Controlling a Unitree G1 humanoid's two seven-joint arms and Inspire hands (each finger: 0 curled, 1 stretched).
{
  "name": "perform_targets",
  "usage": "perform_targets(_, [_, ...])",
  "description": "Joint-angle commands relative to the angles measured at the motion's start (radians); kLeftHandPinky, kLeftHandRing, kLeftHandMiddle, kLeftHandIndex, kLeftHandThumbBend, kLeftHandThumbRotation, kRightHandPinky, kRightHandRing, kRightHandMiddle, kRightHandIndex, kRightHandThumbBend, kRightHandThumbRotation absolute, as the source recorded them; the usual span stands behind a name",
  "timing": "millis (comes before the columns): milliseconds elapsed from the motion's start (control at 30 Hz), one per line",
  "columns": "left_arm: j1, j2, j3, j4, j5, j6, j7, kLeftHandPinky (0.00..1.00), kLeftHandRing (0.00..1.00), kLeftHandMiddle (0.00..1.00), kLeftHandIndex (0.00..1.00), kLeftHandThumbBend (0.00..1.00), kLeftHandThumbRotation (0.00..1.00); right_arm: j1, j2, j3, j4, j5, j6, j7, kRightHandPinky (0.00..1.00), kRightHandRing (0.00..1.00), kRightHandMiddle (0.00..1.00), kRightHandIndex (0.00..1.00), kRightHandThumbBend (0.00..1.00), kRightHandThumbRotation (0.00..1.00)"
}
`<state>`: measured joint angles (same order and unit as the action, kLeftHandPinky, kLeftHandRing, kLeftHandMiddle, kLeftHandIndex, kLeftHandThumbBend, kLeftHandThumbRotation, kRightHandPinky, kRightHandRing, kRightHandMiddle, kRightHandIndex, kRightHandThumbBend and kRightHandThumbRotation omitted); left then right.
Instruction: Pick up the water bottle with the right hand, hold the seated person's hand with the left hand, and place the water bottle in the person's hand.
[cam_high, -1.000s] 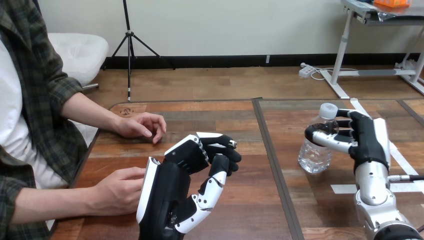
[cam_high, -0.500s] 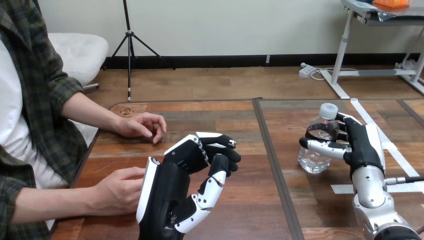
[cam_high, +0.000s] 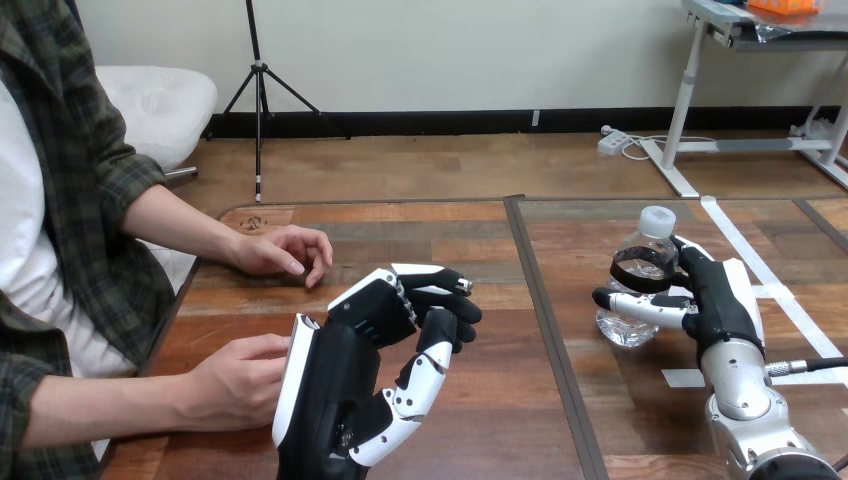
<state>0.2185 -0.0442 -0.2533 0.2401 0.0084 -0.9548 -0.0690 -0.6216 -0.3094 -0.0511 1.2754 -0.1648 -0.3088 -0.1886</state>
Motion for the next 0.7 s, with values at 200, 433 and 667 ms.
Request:
perform_targets(200, [-0.005, -0.025, 0.002, -0.008, 0.006, -0.021, 0.005, 0.39, 0.48, 0.53, 0.57, 0.22, 0.24, -0.1, 0.007, -0.002, 0.005, 0.001, 0.016, 0.0, 0.85, 0.9, 0.93, 0.9, 0.77, 0.02])
perform_targets(433, [-0.005, -0.024, 0.003, -0.005, 0.007, -0.026, 0.005, 0.39, 0.48, 0.53, 0.57, 0.22, 0.24, -0.104, 0.013, -0.001, 0.009, 0.0, 0.021, -0.004, 0.85, 0.9, 0.92, 0.91, 0.77, 0.03])
perform_targets(667, [-0.008, -0.023, 0.005, 0.001, 0.009, -0.033, 0.006, 0.39, 0.48, 0.53, 0.57, 0.21, 0.23, -0.11, 0.019, -0.007, 0.015, 0.006, 0.022, -0.003, 0.84, 0.89, 0.92, 0.9, 0.76, 0.02])
